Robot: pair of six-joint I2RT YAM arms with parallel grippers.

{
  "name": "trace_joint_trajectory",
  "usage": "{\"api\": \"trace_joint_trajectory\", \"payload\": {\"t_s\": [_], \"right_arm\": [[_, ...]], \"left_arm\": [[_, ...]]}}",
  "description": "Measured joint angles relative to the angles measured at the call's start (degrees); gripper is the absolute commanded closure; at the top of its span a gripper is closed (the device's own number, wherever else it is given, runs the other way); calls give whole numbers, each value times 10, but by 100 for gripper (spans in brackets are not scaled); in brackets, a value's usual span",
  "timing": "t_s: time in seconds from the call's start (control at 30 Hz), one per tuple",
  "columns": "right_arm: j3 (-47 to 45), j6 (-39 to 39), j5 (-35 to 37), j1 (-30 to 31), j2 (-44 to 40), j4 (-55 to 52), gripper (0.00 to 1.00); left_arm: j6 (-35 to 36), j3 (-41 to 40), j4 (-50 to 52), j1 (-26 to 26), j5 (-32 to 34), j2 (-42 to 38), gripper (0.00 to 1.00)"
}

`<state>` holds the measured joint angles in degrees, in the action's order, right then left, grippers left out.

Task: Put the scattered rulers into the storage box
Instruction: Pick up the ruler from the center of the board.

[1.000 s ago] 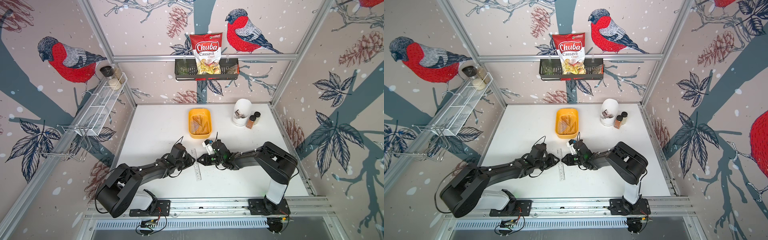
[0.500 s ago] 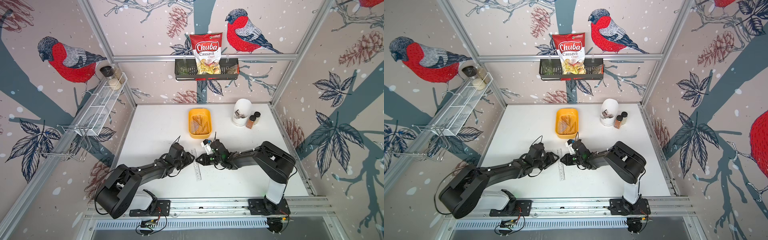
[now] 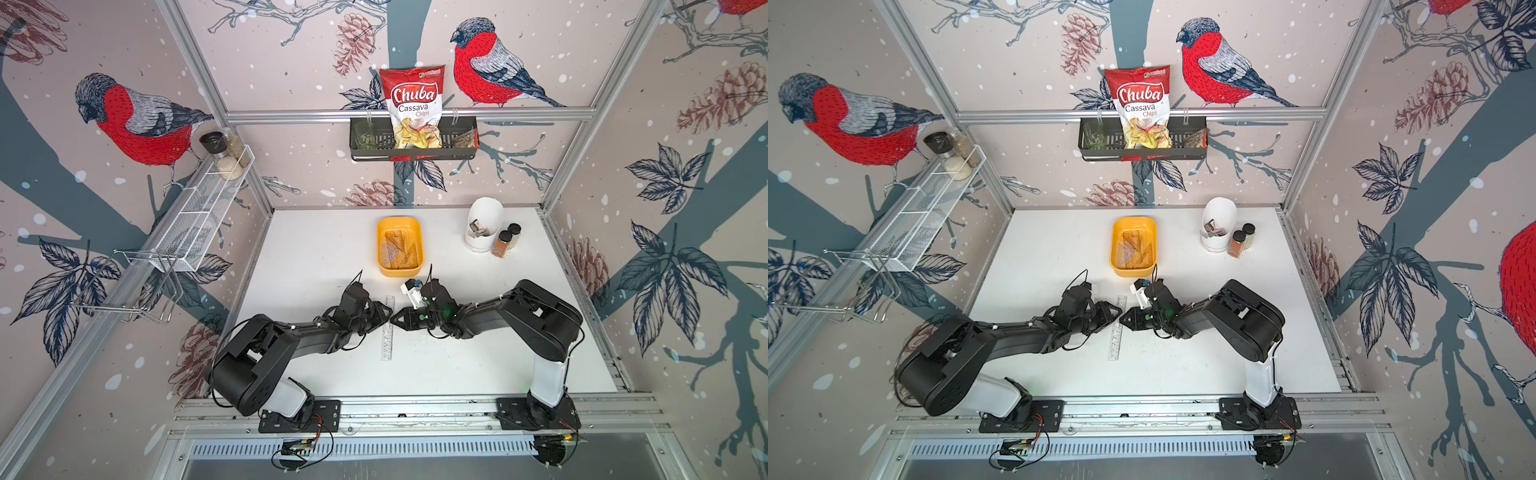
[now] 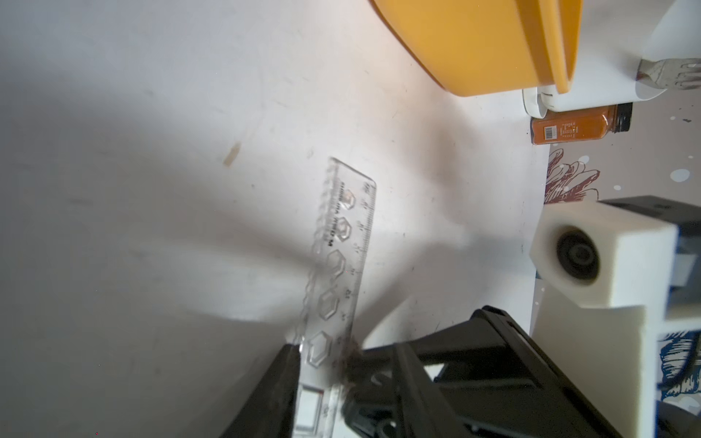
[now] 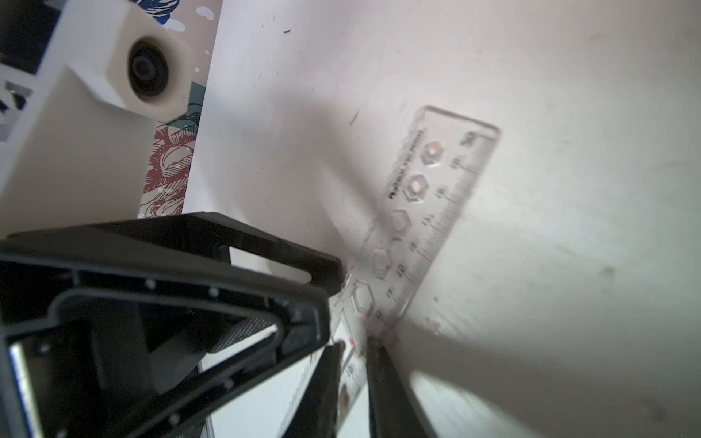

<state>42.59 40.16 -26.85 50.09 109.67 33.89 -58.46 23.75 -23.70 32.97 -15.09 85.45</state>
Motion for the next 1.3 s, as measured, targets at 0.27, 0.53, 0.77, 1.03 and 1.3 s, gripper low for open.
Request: {"api": "trace_joint_trajectory", "payload": {"t_s": [0.27,0.53,0.77,1.03,1.3], "right_arm": [[-4,-2,-7,-7,-3,4,78],[-14,3,29,-17,-61,-31,71],[-12,3,30,-9,-54,-31,79],[-28,-2,24,22,-64,-31,83],[-34,-2,23,31,-54,-31,83]], "left_arm": [[-1,-3,0,5,14,-3,67],[5,-12,79,9,-11,-57,65],[34,-9,159,-25,-13,-103,63],[73,49,174,-55,-30,-69,63],[78,41,163,-55,-52,-39,57]]}}
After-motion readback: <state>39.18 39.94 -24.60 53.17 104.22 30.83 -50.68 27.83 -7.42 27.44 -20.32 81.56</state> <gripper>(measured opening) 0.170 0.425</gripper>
